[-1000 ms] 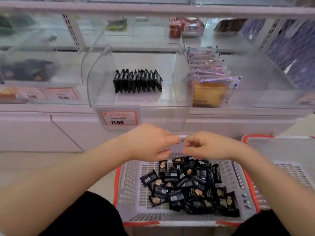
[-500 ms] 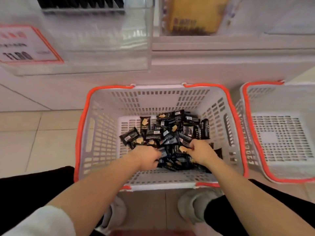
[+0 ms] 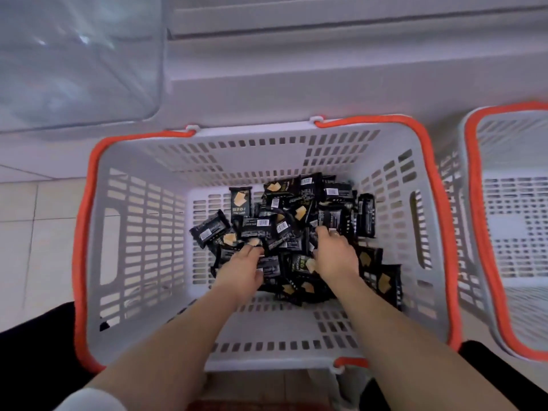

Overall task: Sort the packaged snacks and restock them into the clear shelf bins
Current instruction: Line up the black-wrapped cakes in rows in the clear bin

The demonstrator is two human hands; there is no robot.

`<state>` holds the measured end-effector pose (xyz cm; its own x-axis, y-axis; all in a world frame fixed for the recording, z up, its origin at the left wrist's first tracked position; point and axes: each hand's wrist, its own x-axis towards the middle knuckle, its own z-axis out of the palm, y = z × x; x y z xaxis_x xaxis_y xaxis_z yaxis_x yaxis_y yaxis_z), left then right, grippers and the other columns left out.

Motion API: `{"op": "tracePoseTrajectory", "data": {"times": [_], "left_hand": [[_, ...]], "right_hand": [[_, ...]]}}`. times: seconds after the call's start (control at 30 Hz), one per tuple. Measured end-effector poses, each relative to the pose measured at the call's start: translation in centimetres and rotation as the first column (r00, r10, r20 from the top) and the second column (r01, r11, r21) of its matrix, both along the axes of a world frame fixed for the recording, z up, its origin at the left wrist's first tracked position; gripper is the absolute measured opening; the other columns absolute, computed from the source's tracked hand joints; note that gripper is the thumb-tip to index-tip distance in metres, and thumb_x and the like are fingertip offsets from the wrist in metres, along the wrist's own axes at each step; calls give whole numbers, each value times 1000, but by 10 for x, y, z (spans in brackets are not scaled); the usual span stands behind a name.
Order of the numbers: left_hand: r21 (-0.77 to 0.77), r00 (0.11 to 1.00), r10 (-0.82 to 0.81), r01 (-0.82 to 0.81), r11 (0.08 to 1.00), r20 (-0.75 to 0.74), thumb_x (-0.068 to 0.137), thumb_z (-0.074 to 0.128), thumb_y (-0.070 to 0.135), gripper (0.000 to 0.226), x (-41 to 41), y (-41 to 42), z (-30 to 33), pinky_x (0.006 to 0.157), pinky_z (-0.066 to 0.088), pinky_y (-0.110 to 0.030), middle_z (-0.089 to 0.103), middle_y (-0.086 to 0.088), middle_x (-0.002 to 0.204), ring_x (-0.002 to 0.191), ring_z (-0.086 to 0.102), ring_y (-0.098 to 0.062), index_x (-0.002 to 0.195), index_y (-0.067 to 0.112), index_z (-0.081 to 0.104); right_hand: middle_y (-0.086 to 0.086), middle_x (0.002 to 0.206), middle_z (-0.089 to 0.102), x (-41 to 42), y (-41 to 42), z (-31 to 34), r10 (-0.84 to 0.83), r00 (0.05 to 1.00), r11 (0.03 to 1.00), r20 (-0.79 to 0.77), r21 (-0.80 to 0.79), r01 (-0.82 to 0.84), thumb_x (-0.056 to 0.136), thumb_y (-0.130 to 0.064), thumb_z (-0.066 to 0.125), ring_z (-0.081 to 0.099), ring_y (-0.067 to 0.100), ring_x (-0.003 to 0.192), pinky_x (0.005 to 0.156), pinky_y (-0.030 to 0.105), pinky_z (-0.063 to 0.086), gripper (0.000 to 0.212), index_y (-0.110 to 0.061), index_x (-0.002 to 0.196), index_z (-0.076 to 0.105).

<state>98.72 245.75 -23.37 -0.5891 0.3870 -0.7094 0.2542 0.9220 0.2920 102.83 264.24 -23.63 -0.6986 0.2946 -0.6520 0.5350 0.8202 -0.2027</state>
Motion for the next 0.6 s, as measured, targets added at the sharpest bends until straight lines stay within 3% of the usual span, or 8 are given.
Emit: {"op": "tracePoseTrajectory", "data": {"times": [0.1, 0.2, 0.3, 0.4, 0.47, 0.53, 0.57, 0.6], "left_hand": [[-2, 1000, 6, -6, 1000, -6, 92, 52, 24, 53, -5, 5, -9, 95, 45, -35, 33, 0, 144, 124, 43, -21, 140, 20, 32], [-68, 986, -168, 167, 984, -16, 90, 55, 31, 57, -6, 10, -18, 100, 39, -37, 34, -3, 142, 126, 40, -24, 140, 18, 31], [-149, 946, -316, 303, 941, -72, 89, 56, 32, 58, 3, 13, -25, 104, 32, -38, 34, -5, 140, 128, 35, -25, 139, 16, 29], [-197, 949, -293, 267, 943, -114, 89, 56, 26, 52, 9, 17, -29, 101, 33, -37, 38, -6, 135, 125, 37, -26, 134, 15, 33], [-169, 983, -164, 148, 974, -83, 88, 55, 33, 50, 9, 20, -28, 96, 38, -36, 45, -6, 130, 120, 44, -25, 131, 14, 38], [-60, 993, 114, -112, 992, 38, 88, 54, 37, 47, 5, 23, -20, 83, 45, -33, 56, -6, 116, 104, 55, -23, 128, 13, 46], [11, 944, 296, -301, 954, 147, 89, 53, 35, 42, 4, 24, -14, 78, 46, -30, 61, -4, 105, 95, 58, -21, 124, 12, 51], [61, 818, 495, -533, 844, 294, 91, 51, 32, 35, 2, 25, -8, 76, 47, -30, 64, -2, 95, 88, 60, -20, 118, 12, 56]], "right_hand": [[13, 117, 58, 4, 11, 3, -328, 944, 929, -43, -195, 314, 92, -13, 52, 58, 29, 98, 75, 34, 46, 40, -14, 131, 41], [5, 104, 58, 12, 28, 11, -636, 771, 697, 35, -401, 594, 94, -13, 50, 55, 21, 88, 74, 31, 42, 32, -15, 126, 46], [4, 102, 61, 25, 38, 26, -842, 393, 115, 370, -589, 800, 95, -9, 47, 59, 21, 88, 75, 35, 45, 18, -17, 108, 57], [8, 80, 60, 38, 37, 37, -728, 163, -417, 666, -619, 665, 92, -9, 40, 53, 20, 63, 64, 33, 43, 20, -11, 98, 59], [9, 73, 58, 39, 32, 43, -625, 161, -586, 764, -595, 551, 82, -13, 41, 47, 19, 57, 63, 30, 39, 27, -6, 100, 60], [8, 68, 55, 36, 27, 45, -555, 188, -675, 811, -570, 469, 78, -17, 39, 42, 17, 51, 59, 28, 35, 33, -4, 99, 62], [7, 66, 53, 34, 26, 47, -531, 203, -699, 823, -561, 444, 79, -20, 38, 40, 16, 49, 57, 27, 34, 35, -4, 98, 63], [6, 65, 51, 32, 25, 49, -519, 227, -706, 824, -563, 431, 81, -25, 39, 38, 16, 48, 56, 26, 33, 36, -4, 99, 63]]}}
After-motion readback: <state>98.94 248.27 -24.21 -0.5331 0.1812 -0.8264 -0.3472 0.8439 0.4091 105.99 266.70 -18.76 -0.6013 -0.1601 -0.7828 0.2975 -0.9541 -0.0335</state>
